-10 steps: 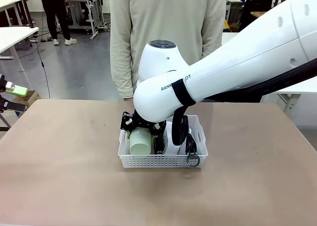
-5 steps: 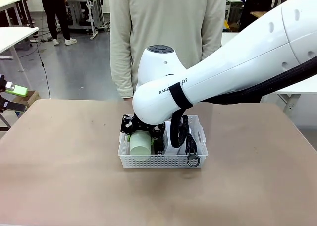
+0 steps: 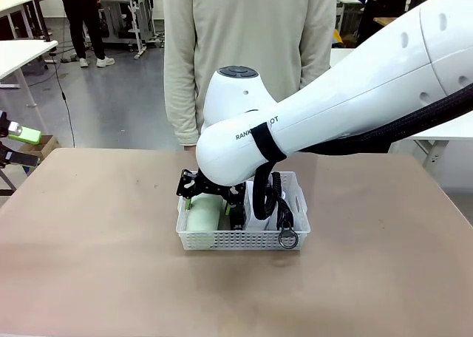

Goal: Efficiently arrange items inside the basket to fit them all.
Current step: Pick up the Reusable plastic cup and place it inside the Organizing basket.

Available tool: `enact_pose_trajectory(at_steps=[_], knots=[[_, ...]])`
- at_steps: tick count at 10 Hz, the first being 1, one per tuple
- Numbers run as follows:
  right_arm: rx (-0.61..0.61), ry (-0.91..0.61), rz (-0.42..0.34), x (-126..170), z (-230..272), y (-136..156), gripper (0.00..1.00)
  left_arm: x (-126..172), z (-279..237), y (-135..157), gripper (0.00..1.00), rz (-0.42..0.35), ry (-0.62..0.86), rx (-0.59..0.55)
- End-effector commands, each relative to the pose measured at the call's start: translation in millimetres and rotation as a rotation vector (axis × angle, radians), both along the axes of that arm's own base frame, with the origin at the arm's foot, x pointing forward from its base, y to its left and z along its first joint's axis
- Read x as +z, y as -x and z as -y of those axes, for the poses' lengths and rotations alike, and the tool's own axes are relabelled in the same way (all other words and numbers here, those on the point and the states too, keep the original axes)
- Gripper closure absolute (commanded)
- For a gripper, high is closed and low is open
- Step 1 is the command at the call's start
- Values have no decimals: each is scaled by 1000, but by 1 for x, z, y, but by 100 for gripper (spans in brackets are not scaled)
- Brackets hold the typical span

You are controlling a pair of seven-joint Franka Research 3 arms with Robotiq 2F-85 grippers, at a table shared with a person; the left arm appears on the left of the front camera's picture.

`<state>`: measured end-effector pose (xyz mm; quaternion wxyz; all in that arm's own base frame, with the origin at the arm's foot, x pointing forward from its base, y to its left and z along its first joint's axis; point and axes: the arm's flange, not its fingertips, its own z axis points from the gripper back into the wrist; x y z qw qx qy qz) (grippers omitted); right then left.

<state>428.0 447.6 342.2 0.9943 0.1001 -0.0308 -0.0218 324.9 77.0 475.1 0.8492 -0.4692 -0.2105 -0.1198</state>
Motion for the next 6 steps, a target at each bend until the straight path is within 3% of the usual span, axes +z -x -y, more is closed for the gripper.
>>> enact_pose_trajectory(at_steps=[1,4,6], knots=[[-13,10,21,2,-3,-1,0,1,-2,2,0,9,5,-11],[-9,9,28,4,-3,0,0,1,-2,2,0,9,5,-11],[-11,-3,47,22,10,1,0,1,-2,2,0,9,5,-11]])
